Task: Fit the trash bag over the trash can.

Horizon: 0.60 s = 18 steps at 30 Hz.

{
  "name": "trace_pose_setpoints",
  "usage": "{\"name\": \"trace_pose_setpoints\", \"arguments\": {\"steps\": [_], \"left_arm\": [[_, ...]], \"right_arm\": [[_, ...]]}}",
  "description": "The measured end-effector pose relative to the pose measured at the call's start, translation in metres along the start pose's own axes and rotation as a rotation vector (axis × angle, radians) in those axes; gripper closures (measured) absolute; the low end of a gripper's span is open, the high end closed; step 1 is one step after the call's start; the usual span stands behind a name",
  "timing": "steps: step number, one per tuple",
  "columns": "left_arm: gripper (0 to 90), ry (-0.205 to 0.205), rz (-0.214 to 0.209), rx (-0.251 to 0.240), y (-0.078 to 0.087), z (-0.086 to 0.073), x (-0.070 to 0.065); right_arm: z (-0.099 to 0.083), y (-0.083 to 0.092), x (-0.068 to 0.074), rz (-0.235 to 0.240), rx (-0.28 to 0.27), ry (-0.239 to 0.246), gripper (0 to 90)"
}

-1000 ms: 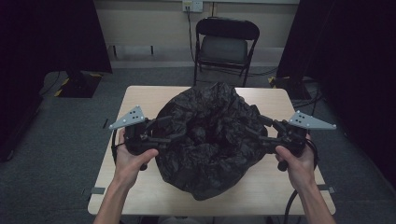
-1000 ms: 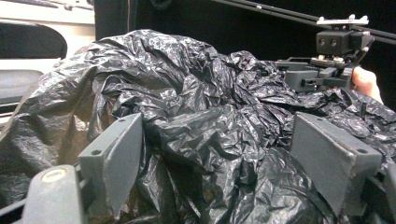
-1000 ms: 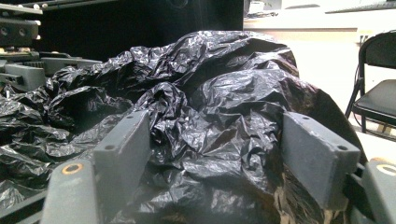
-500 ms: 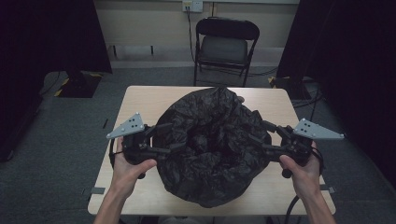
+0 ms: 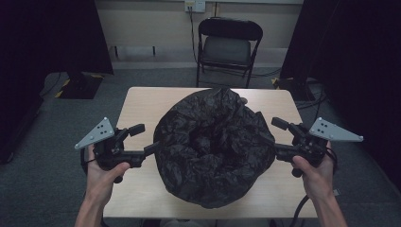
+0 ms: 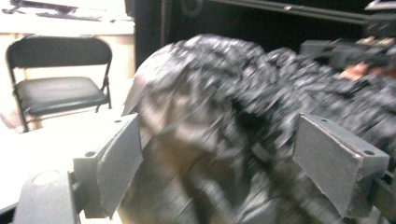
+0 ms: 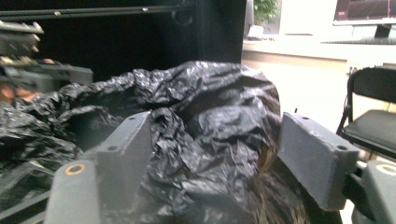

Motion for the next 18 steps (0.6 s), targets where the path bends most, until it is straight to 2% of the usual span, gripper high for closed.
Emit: {"name": "trace_pose_setpoints", "arguments": {"steps": [4, 6, 9, 11, 14, 16, 18], "left_arm": [[15.5, -0.005, 0.085, 0.065, -0.004, -0.027, 0.013], [15.5, -0.002, 0.108, 0.090, -0.006, -0.039, 0.019], [15.5, -0.011, 0.187, 0.166, -0.010, -0.059, 0.035], [15.4, 0.014, 0.218, 0.190, -0.015, -0.076, 0.047], [15.5, 0.066, 0.251, 0.268, -0.029, -0.110, 0.063], [15.8, 0.075, 0.306, 0.308, -0.036, -0.129, 0.072], [15.8, 0.089, 0.320, 0.338, -0.043, -0.142, 0.077]], "right_arm": [[0.006, 0.003, 0.004, 0.003, -0.017, 0.021, 32.5], [0.008, 0.004, 0.007, 0.003, -0.020, 0.038, 33.9], [0.011, 0.004, 0.012, 0.017, -0.017, 0.067, 35.3], [0.016, 0.002, 0.016, 0.033, -0.013, 0.086, 35.6], [0.026, -0.003, 0.023, 0.058, -0.009, 0.119, 35.7], [0.033, -0.008, 0.027, 0.070, -0.004, 0.141, 34.7], [0.039, -0.014, 0.029, 0.064, 0.010, 0.156, 32.8]]}}
Point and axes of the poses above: each handheld gripper's, and its own axes: y roughly backward along the jaws, z roughly out of its top, x roughly to its left, the point moved 9 cm from there along -y, roughly forward along the jaws, and after that the axes turned 6 degrees about x, right-handed, at the moved point
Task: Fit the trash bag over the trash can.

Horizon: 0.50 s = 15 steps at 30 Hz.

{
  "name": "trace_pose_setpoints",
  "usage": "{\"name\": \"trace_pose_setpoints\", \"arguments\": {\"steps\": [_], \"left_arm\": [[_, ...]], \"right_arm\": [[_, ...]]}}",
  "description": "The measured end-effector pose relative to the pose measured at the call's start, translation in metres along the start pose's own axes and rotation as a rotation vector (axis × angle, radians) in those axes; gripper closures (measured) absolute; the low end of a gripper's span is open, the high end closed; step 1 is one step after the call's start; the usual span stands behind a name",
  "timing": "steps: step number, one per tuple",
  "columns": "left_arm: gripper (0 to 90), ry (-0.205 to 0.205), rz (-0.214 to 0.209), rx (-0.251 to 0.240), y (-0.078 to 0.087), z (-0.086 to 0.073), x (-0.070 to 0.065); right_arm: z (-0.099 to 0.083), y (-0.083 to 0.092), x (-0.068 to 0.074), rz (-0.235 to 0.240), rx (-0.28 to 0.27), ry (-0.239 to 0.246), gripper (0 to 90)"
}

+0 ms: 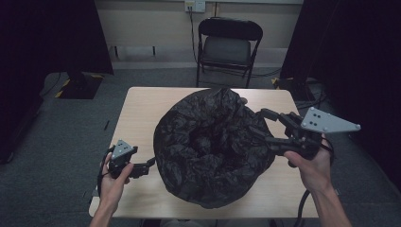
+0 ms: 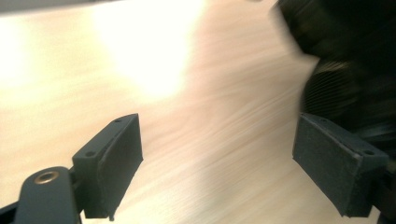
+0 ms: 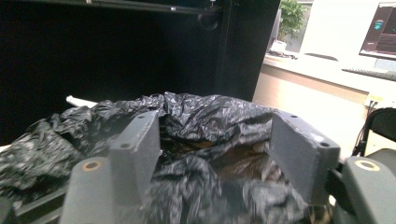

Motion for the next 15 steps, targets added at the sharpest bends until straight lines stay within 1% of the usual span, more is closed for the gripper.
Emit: {"name": "trace_pose_setpoints", "arguments": {"steps": [1, 3, 4, 5, 6, 7, 8, 9, 10, 11, 13, 14, 15], "left_arm": [[15.8, -0.009, 0.002, 0.024, -0.005, -0.005, 0.000], [15.8, -0.027, -0.007, 0.077, -0.014, -0.015, -0.002], [15.8, -0.042, -0.014, 0.100, -0.018, -0.019, -0.003], [15.9, -0.054, -0.008, 0.112, -0.022, -0.023, -0.004], [15.8, -0.064, -0.002, 0.136, -0.027, -0.028, -0.003], [15.8, -0.077, 0.002, 0.160, -0.031, -0.033, -0.003], [15.9, -0.081, 0.007, 0.179, -0.034, -0.038, -0.003], [16.5, -0.088, 0.014, 0.194, -0.036, -0.042, -0.001], [16.3, -0.093, 0.019, 0.210, -0.039, -0.045, 0.000], [16.0, -0.096, 0.023, 0.220, -0.040, -0.048, 0.001], [16.4, -0.073, 0.041, 0.226, -0.042, -0.051, 0.005], [16.3, -0.064, 0.052, 0.225, -0.043, -0.052, 0.007], [14.1, -0.053, 0.058, 0.213, -0.044, -0.052, 0.008]], "right_arm": [[0.003, -0.003, 0.000, -0.003, 0.007, 0.008, 32.1], [0.008, -0.010, 0.001, 0.011, 0.019, 0.023, 33.5], [0.009, -0.014, 0.002, 0.023, 0.026, 0.030, 37.9], [0.011, -0.018, 0.003, 0.040, 0.033, 0.039, 41.1], [0.012, -0.021, 0.005, 0.061, 0.044, 0.048, 46.4], [0.013, -0.025, 0.006, 0.071, 0.055, 0.061, 50.2], [0.014, -0.028, 0.007, 0.083, 0.068, 0.073, 51.0], [0.016, -0.031, 0.009, 0.106, 0.076, 0.084, 53.2], [0.019, -0.034, 0.011, 0.126, 0.086, 0.096, 53.1], [0.021, -0.037, 0.012, 0.138, 0.093, 0.109, 52.6], [0.028, -0.044, 0.012, 0.150, 0.102, 0.118, 52.0], [0.032, -0.047, 0.013, 0.161, 0.102, 0.125, 52.0], [0.036, -0.051, 0.014, 0.169, 0.110, 0.132, 52.6]]}}
Point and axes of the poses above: each handheld gripper's, and its own axes: y roughly backward along the jaws, z roughly out of its top, x roughly to its left, the point moved 9 cm from there along -y, roughly forward along the jaws, and after that the axes turned 6 degrees about x, right-handed, at the moved point
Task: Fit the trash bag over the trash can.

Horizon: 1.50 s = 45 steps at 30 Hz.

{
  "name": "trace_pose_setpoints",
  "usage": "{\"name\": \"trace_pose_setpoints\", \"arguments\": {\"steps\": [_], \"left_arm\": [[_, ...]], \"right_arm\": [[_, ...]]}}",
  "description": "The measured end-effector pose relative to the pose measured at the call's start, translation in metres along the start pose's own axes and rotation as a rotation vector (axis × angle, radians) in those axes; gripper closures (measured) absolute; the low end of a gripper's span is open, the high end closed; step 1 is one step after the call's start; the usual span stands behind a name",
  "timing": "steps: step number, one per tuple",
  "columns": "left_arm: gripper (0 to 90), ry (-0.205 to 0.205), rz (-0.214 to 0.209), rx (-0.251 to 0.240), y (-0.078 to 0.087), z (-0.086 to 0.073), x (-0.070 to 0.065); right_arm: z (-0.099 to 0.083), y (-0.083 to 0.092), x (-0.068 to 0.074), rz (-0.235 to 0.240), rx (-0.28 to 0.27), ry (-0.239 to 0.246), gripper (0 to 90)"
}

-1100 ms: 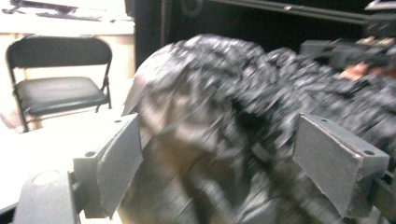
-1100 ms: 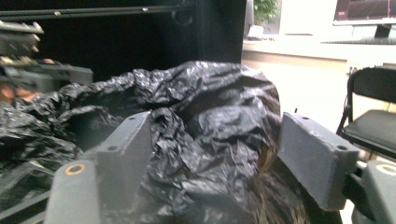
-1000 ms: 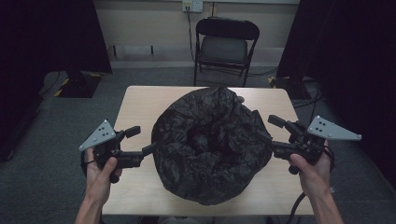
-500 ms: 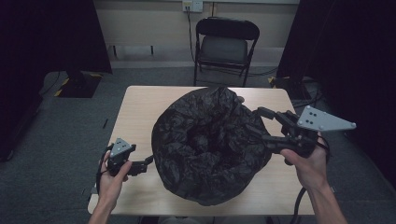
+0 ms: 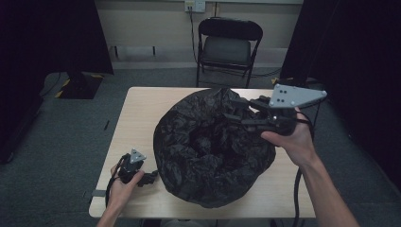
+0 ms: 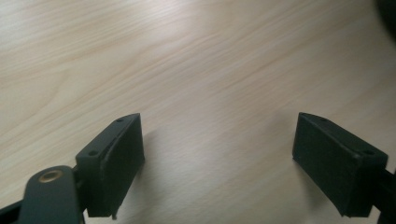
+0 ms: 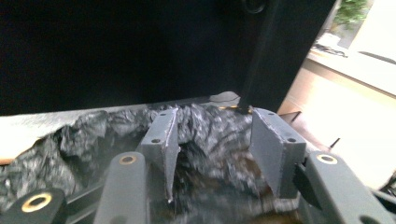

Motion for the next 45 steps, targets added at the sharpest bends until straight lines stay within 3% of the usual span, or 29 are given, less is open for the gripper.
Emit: {"name": "trace_pose_setpoints", "arguments": {"steps": [4, 6, 7, 13, 15, 18, 21, 24, 29, 32, 33, 37, 41, 45], "left_arm": [[12.8, 0.006, 0.007, -0.018, -0.003, 0.002, 0.002], [10.8, 0.005, 0.005, -0.026, -0.004, 0.002, 0.002], [10.8, 0.005, 0.004, -0.026, -0.003, 0.002, 0.002], [10.3, 0.004, 0.005, -0.024, -0.003, 0.001, 0.004], [10.3, 0.014, 0.007, -0.031, -0.003, 0.002, 0.005], [10.3, 0.013, 0.009, -0.027, -0.003, 0.001, 0.006], [10.3, 0.010, 0.010, -0.027, -0.002, 0.000, 0.007], [10.3, 0.017, 0.013, -0.028, -0.002, 0.000, 0.008], [10.2, 0.017, 0.014, -0.027, -0.002, 0.000, 0.008], [10.3, 0.016, 0.014, -0.025, -0.002, 0.000, 0.008], [10.2, 0.016, 0.015, -0.026, -0.002, 0.000, 0.008], [10.3, 0.017, 0.016, -0.025, -0.002, 0.000, 0.008], [10.2, 0.015, 0.015, -0.025, -0.002, 0.000, 0.008], [10.3, 0.014, 0.015, -0.024, -0.002, -0.001, 0.008]], "right_arm": [[0.010, -0.022, 0.003, 0.030, 0.049, 0.039, 60.2], [0.012, -0.039, 0.007, 0.086, 0.093, 0.059, 65.8], [0.011, -0.047, 0.007, 0.092, 0.122, 0.059, 67.2], [-0.012, -0.086, 0.019, 0.227, 0.303, 0.094, 67.6], [-0.025, -0.097, 0.022, 0.257, 0.377, 0.086, 63.2], [-0.037, -0.110, 0.019, 0.233, 0.448, 0.056, 61.5], [-0.050, -0.118, 0.020, 0.257, 0.502, 0.051, 60.3], [-0.058, -0.123, 0.022, 0.277, 0.533, 0.075, 56.5], [-0.064, -0.129, 0.023, 0.307, 0.570, 0.060, 50.6], [-0.080, -0.136, 0.027, 0.320, 0.664, 0.072, 47.0], [-0.091, -0.138, 0.030, 0.319, 0.728, 0.078, 45.7], [-0.093, -0.140, 0.030, 0.308, 0.744, 0.075, 41.4], [-0.109, -0.140, 0.031, 0.317, 0.843, 0.107, 37.8], [-0.109, -0.140, 0.032, 0.326, 0.853, 0.097, 38.0]]}}
Point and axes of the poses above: each handheld gripper's, and its own axes: y roughly backward along the jaws, z roughly out of its top, x roughly to its left, the point moved 9 cm from there along -y, roughly forward along the jaws, and after that the axes turned 6 degrees about x, right-handed, at the moved point
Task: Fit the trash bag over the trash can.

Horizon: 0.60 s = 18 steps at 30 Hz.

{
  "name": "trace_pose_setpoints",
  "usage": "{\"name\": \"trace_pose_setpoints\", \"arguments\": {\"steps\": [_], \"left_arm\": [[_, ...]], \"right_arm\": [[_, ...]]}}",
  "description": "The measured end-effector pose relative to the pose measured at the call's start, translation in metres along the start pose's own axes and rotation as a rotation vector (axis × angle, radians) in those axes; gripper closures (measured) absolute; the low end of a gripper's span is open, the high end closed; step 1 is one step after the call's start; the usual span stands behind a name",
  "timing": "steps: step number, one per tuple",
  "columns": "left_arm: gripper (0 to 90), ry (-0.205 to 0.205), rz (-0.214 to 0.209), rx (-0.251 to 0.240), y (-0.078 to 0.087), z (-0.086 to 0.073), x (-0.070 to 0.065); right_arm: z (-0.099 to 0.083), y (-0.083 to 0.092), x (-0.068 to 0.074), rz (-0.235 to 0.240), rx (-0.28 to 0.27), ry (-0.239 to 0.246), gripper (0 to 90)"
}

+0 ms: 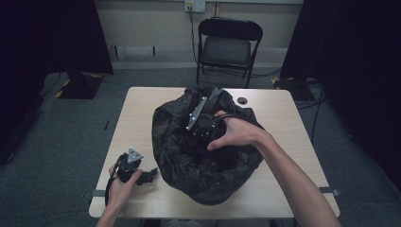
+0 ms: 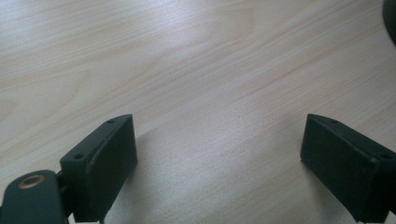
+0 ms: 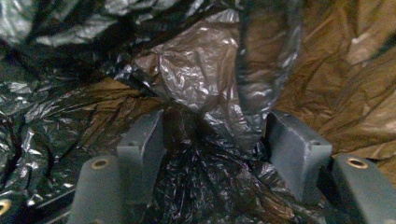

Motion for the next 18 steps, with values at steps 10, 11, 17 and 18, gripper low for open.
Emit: {"name": "trace_pose_setpoints", "arguments": {"steps": [10, 11, 17, 18], "left_arm": [[10.2, -0.003, -0.001, 0.003, 0.000, 0.000, 0.000], [10.2, -0.003, -0.002, 0.002, 0.000, 0.000, 0.000], [9.7, -0.006, -0.006, 0.003, 0.000, 0.000, 0.000], [9.7, -0.006, -0.006, 0.003, 0.000, 0.000, 0.000]], "right_arm": [[0.021, 0.055, 0.006, -0.017, -0.268, 0.006, 32.0], [0.021, 0.065, 0.006, -0.022, -0.303, 0.010, 32.5], [0.018, 0.083, 0.042, 0.098, -0.363, 0.204, 59.6], [0.016, 0.078, 0.053, 0.136, -0.335, 0.254, 62.5]]}}
Point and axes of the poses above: each handheld gripper's, and its own axes: y roughly backward along the jaws, z roughly out of its top, x roughly to its left, the point moved 9 cm from there along -y, roughly forward along the jaws, and after that the axes turned 6 degrees about x, right-handed, at the moved point
